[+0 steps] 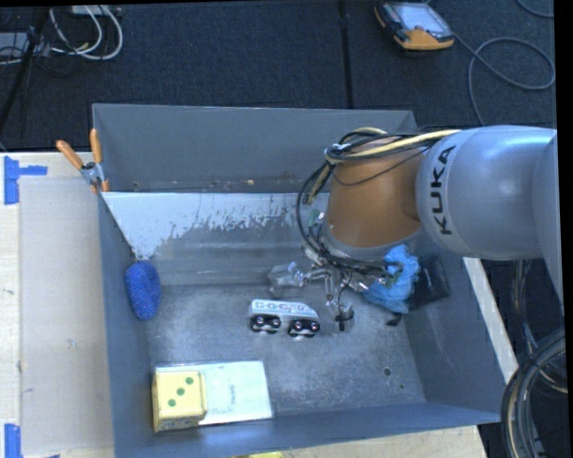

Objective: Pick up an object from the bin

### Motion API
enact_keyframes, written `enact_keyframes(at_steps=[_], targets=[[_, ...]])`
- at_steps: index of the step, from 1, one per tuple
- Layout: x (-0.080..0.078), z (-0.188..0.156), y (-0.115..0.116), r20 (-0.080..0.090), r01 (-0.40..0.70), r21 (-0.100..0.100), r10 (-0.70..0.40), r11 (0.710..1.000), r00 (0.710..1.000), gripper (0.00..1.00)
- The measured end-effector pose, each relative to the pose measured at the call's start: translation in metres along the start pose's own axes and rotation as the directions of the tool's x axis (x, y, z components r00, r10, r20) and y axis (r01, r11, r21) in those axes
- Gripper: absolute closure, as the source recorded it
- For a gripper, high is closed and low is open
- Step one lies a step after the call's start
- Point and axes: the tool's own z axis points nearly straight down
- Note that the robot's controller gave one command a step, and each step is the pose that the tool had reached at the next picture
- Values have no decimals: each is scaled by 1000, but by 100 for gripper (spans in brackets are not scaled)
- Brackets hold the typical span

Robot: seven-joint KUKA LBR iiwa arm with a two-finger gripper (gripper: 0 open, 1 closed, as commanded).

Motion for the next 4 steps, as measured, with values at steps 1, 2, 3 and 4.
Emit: enact_keyframes(at_steps=[1, 2, 3, 4], targets=[[27, 5, 17, -3, -193, 5, 193, 981, 981, 0], [21, 11, 25, -4, -159, 4, 159, 987, 987, 0], [-19, 17, 13, -1, -256, 6, 256, 967, 967, 100], [-19, 17, 13, -1, -256, 5, 256, 967, 967, 0]])
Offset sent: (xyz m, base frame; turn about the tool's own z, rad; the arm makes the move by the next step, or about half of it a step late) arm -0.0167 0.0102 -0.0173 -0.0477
